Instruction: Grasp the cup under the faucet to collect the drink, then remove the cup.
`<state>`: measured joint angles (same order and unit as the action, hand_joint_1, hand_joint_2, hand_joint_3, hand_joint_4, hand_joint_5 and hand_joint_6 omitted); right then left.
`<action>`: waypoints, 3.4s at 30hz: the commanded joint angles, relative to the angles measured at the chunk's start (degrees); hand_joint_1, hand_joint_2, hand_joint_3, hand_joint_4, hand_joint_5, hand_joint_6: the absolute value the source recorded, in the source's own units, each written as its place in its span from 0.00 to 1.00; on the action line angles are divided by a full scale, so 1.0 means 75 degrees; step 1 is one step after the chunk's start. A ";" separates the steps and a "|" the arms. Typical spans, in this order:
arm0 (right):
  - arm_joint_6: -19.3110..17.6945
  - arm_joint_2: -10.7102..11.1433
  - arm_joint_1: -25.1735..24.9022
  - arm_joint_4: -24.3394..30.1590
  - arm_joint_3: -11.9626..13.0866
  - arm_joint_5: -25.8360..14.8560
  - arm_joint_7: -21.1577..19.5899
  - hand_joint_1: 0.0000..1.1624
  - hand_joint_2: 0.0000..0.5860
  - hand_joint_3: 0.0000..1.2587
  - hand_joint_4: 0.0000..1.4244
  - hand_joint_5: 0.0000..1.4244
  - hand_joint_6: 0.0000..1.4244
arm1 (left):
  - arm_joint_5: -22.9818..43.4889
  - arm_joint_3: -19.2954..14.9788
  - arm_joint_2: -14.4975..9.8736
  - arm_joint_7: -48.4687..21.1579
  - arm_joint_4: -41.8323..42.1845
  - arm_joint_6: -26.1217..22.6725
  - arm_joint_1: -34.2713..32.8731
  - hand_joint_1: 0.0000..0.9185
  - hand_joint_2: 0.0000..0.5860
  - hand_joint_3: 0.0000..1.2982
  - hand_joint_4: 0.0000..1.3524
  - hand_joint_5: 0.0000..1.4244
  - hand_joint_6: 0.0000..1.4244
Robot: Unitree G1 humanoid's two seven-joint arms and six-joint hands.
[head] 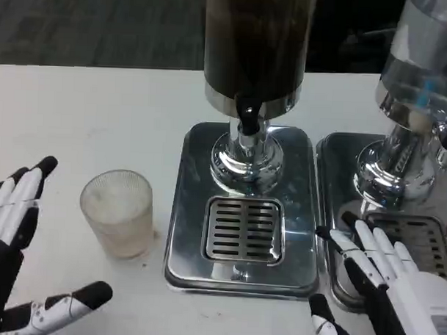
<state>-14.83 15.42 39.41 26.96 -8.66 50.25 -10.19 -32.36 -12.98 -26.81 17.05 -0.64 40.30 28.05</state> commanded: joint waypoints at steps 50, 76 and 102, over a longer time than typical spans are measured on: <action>0.0126 -0.0167 -0.0852 -0.0316 -0.0746 0.0314 -0.0595 0.35 0.84 0.22 0.04 0.00 0.00 | -0.0062 0.3128 -0.1100 0.0132 -0.7193 0.0536 -0.5819 0.23 0.02 0.00 0.00 0.15 0.16; 0.0189 -0.0164 -0.0759 -0.0232 -0.0664 0.0177 -0.0586 0.36 0.85 0.23 0.07 0.00 0.00 | 0.0545 0.3516 -0.0614 -0.0148 -0.8377 0.1064 -0.6208 0.37 0.16 0.28 0.29 0.47 0.53; 0.0159 -0.0131 -0.0792 -0.0265 -0.0727 -0.0062 -0.0438 0.39 0.85 0.23 0.11 0.00 0.00 | 0.0716 0.3099 -0.0823 0.1350 -0.7780 0.1297 -0.5586 0.63 0.00 0.56 0.61 0.74 0.95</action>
<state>-13.71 14.26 33.63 24.92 -14.05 50.21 -13.73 -27.73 11.78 -32.05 25.99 -60.64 48.92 -14.63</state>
